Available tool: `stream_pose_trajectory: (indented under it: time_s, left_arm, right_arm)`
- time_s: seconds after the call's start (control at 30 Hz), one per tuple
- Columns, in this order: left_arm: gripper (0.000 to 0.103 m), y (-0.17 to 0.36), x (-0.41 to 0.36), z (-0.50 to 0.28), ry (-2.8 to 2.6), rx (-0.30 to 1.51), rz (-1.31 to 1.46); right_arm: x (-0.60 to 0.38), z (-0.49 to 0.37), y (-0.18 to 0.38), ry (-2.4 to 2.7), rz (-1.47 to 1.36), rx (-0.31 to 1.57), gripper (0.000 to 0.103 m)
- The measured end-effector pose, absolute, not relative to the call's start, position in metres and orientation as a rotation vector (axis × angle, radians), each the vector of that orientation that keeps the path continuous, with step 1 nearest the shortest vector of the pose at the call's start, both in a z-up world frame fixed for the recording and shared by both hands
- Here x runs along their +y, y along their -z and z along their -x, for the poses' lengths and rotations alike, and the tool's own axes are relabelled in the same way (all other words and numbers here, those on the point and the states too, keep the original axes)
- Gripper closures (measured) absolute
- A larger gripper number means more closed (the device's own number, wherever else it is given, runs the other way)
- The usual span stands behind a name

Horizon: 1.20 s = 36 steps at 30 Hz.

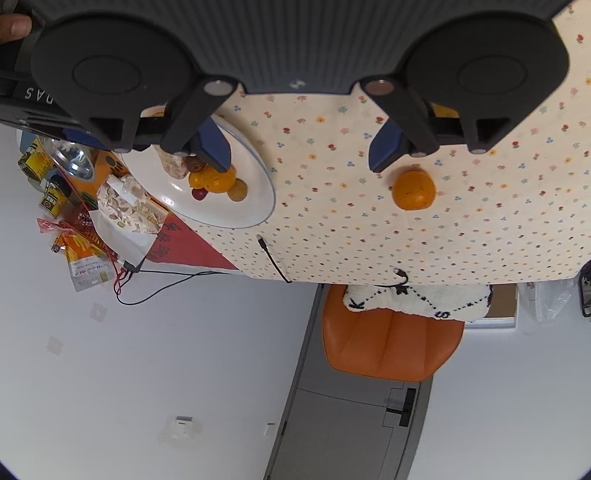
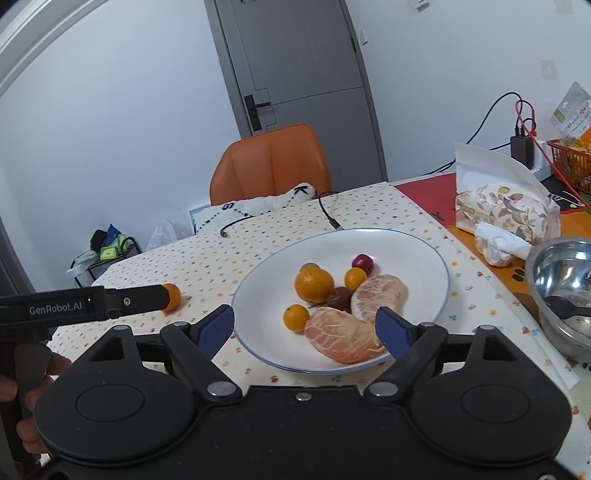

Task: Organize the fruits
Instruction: 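Move both open tools back toward the remaining mandarin and kumquat, then grasp the brown kumquat on the table with the left tool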

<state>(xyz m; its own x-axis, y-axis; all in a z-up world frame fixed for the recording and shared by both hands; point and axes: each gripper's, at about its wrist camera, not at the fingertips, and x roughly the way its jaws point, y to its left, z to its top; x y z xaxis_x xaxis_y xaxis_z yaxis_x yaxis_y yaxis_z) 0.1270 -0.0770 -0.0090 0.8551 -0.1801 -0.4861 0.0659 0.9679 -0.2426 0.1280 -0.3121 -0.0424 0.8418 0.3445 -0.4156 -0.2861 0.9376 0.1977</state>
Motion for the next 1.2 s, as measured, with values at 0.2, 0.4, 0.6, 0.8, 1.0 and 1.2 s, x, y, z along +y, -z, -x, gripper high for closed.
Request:
stream_pose_trajectory:
  time_s: [0.2,0.4,0.6,0.8,1.0,1.2]
  left_arm:
    - [0.023,0.003,-0.058,-0.118,0.087,0.504,0.233]
    - [0.023,-0.003,-0.041,-0.114,0.046,0.497,0.226]
    - [0.023,0.000,-0.028,-0.109,0.034,0.515,0.240]
    - [0.023,0.009,-0.016,-0.105,0.009,0.538,0.245]
    - [0.023,0.019,-0.007,-0.103,-0.017,0.565,0.267]
    - [0.023,0.031,0.000,-0.103,-0.034,0.597,0.292]
  right_arm:
    - [-0.305,-0.128,0.041,-0.357,-0.133,0.457,0.019]
    - [-0.294,-0.128,0.039,-0.384,-0.130,0.451,0.017]
    - [-0.283,-0.130,0.038,-0.407,-0.120,0.456,0.013]
    - [-0.273,-0.130,0.040,-0.445,-0.124,0.466,0.004]
    - [-0.264,-0.131,0.040,-0.480,-0.135,0.488,0.000]
    - [-0.254,-0.131,0.040,-0.506,-0.123,0.504,0.000]
